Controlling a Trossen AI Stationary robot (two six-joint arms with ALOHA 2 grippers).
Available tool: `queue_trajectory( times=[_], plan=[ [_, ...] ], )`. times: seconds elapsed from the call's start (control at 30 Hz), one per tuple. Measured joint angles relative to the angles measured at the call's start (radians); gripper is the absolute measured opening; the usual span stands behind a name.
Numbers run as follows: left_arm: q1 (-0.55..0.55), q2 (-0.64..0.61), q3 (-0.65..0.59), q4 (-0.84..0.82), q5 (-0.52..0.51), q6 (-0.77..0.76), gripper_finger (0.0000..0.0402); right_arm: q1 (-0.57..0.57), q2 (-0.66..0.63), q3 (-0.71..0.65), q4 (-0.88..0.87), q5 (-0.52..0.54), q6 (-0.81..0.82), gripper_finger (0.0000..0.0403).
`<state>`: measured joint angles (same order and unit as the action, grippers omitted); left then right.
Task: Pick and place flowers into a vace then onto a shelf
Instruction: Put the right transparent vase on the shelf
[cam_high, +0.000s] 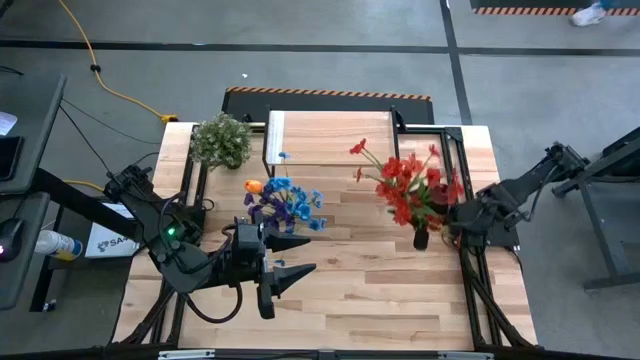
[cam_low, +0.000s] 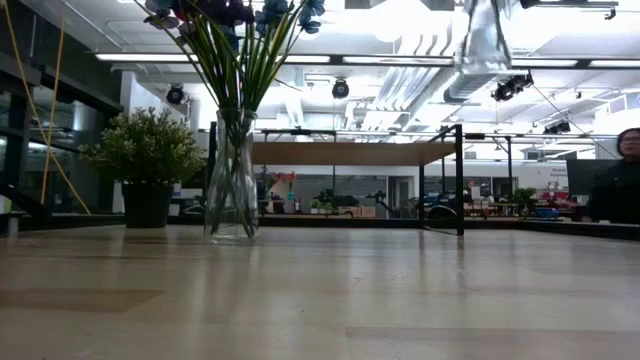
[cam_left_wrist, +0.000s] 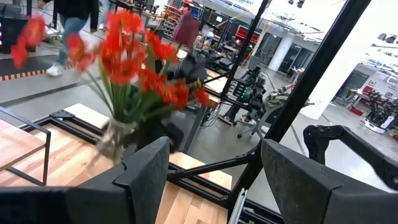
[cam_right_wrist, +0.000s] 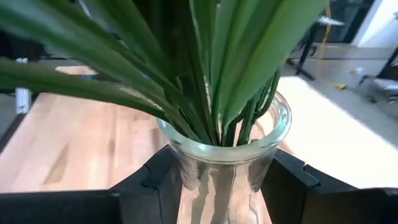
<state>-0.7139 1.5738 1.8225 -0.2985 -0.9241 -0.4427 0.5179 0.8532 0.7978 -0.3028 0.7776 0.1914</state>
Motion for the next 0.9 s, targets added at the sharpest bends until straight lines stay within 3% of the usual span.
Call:
queue_trajectory(
  times=[0.3, 0.7, 0.9],
  plan=[
    [0.000, 0.000, 0.000, 0.000, 0.000, 0.000, 0.0287, -0.183, 0.002, 0.200, -0.151, -0.072, -0.069, 0.0163],
    [0.000, 0.000, 0.000, 0.000, 0.000, 0.000, 0.0287, -0.560, 0.042, 0.272, -0.140, -0.361, -0.133, 0.0163],
    [0.000, 0.000, 0.000, -0.005, 0.000, 0.000, 0.0287, -0.733, 0.113, 0.272, -0.049, -0.499, -0.188, 0.0163]
  ],
)
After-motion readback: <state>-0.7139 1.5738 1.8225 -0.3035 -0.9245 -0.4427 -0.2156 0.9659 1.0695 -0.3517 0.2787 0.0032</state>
